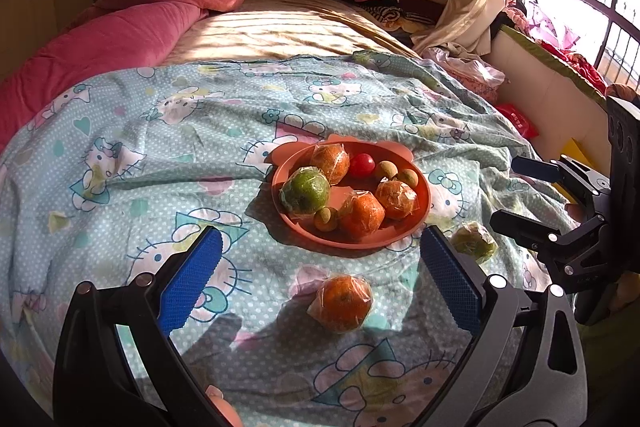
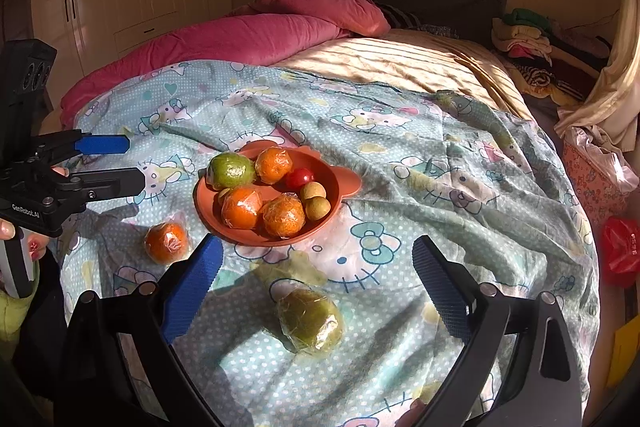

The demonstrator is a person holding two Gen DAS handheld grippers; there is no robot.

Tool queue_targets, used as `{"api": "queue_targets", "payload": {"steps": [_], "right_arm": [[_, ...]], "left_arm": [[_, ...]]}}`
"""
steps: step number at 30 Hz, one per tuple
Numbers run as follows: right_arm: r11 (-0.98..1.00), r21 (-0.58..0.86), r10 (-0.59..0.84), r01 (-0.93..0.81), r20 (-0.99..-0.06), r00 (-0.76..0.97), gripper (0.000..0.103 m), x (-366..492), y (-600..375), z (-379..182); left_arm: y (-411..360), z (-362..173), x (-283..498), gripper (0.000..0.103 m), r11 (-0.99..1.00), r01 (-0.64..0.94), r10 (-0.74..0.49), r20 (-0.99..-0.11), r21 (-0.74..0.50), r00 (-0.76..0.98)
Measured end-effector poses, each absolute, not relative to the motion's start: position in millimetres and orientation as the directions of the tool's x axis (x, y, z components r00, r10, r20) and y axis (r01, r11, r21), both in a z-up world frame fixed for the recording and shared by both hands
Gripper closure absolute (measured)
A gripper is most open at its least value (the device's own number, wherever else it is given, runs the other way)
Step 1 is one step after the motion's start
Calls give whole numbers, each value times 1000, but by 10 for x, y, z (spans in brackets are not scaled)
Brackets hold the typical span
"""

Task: Organize fruits
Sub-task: 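Withdraw both open tools from the plate toward the remaining bagged fruits, then grasp the bagged orange with the left tool while the right tool grasps the other green bagged fruit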

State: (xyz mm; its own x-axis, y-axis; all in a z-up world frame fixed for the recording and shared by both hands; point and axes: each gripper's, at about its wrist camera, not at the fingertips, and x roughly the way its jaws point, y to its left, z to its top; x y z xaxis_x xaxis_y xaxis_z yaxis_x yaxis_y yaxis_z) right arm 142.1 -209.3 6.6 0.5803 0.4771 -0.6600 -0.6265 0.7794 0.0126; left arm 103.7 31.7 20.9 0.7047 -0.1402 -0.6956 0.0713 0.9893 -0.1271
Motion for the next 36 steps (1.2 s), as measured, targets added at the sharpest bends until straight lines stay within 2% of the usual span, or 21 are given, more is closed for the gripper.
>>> {"api": "queue_targets", "payload": {"steps": [32,34,36], "right_arm": [[777,4,414,-629,-756,507,9,1349,-2090,-411],[770,4,418,-638,-758,501,12,1347,-2077,-429],[767,10,418,-642,-767,487,23,1364,-2073,-466]], "left_arm": [[196,-272,959,10,985,94,-171,-788,-143,592],[199,-309,977,10,984,98,-177,-793,-148,583],[213,-344,988,10,984,94,-178,-797,-152,577]]}}
